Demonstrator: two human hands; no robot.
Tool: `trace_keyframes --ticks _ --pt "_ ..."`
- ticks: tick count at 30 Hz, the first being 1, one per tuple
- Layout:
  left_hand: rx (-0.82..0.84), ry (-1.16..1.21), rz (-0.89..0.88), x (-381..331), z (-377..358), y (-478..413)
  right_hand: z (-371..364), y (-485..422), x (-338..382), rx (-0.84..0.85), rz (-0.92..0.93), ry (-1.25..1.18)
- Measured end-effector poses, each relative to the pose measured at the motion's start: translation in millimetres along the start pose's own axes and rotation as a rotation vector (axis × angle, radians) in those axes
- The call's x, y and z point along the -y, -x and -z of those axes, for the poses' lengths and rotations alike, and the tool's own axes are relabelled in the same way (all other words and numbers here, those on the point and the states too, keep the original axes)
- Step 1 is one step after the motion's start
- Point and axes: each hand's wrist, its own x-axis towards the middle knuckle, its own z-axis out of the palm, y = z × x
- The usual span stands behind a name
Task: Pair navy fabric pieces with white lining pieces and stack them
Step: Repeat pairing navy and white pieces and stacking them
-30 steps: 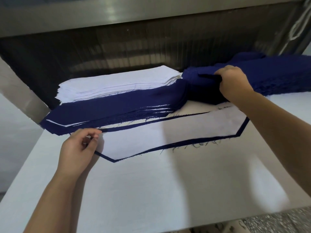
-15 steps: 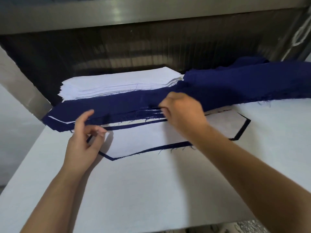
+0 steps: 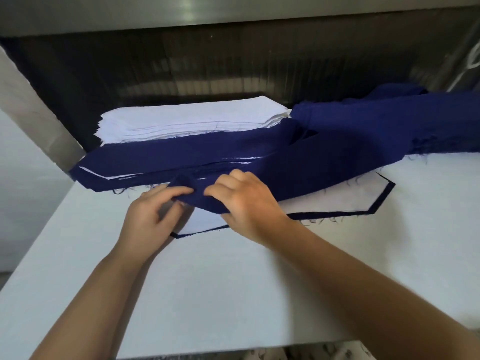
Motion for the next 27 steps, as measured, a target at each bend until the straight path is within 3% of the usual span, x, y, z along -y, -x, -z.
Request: trace_keyframes --ticks 2,6,11,15,27 --pt "-0.045 0.135 0.080 -2.0 3.3 -0.1 2.9 7.1 -15.5 0.060 -0.062 0.053" --pt "-0.173 0.302 0.198 -2.9 11.3 -1.3 18.2 22.9 -47.5 0.002 -0.247 0.095" --pt "-0.333 0.273 0.339 4.5 13.1 -2.5 40.0 47.1 -97.7 0.021 -0.459 0.203" --pt "-0.374 0.168 0.430 19.1 16.1 -5.8 48.6 79.9 -115.9 -0.138 -0.580 0.099" --pt "-0.277 0.124 0.337 26.5 20.3 -2.7 63.6 95.0 -114.6 -0.278 -0.462 -0.170"
